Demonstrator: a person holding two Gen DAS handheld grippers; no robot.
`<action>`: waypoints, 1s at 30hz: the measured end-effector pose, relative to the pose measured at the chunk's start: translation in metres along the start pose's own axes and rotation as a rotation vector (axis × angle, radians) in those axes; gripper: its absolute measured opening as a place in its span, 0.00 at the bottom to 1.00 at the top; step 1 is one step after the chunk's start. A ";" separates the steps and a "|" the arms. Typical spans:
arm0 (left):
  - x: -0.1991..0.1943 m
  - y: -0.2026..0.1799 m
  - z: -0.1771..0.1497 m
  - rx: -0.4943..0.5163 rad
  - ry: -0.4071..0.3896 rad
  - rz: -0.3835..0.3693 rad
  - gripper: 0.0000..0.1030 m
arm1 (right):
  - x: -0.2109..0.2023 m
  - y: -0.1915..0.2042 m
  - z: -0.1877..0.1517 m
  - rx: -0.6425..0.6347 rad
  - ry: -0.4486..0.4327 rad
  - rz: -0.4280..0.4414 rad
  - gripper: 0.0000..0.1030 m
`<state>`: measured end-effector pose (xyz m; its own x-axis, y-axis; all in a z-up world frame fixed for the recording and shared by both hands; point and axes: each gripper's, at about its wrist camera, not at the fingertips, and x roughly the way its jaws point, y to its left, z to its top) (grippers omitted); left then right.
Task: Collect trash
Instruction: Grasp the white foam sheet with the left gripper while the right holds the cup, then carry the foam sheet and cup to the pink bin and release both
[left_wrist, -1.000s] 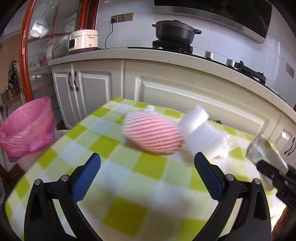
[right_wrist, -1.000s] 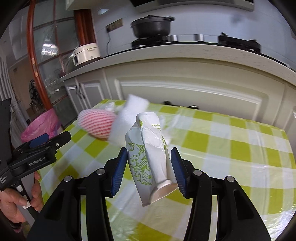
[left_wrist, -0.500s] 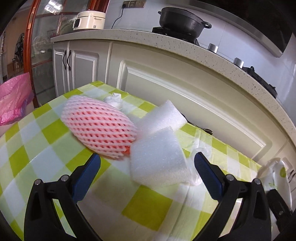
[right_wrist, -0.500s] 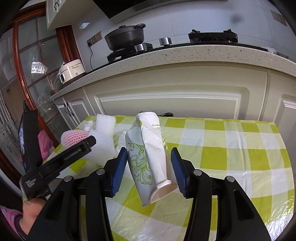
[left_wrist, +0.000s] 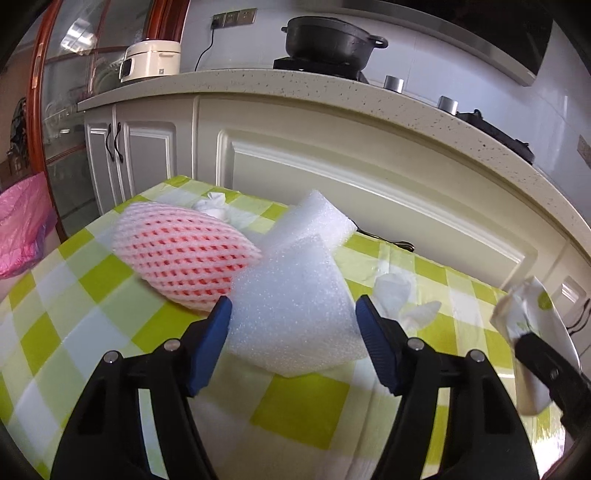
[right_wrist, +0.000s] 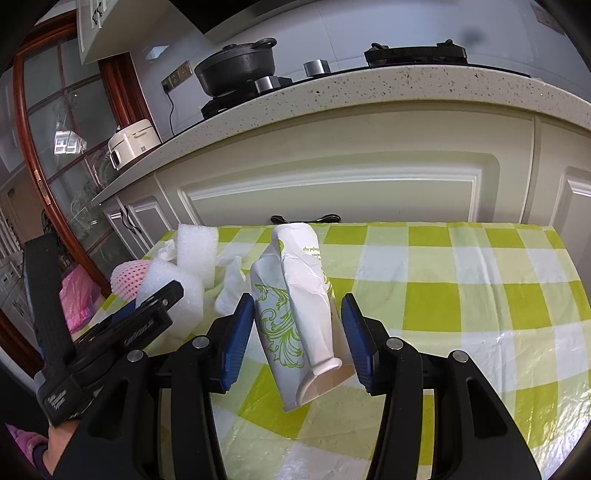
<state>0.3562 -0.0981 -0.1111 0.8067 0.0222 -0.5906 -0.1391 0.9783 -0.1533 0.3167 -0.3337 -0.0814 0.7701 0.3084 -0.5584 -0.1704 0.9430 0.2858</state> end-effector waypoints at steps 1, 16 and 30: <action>-0.006 0.003 -0.001 0.003 -0.004 -0.005 0.65 | -0.003 0.005 0.000 -0.006 -0.005 0.003 0.46; -0.131 0.070 -0.031 0.095 -0.095 -0.032 0.65 | -0.048 0.075 -0.039 -0.049 -0.038 0.033 0.46; -0.222 0.174 -0.030 0.095 -0.154 0.020 0.65 | -0.087 0.193 -0.060 -0.296 -0.065 0.070 0.47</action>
<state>0.1354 0.0609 -0.0301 0.8835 0.0664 -0.4637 -0.1074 0.9922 -0.0626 0.1799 -0.1712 -0.0250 0.7862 0.3744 -0.4916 -0.3888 0.9181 0.0773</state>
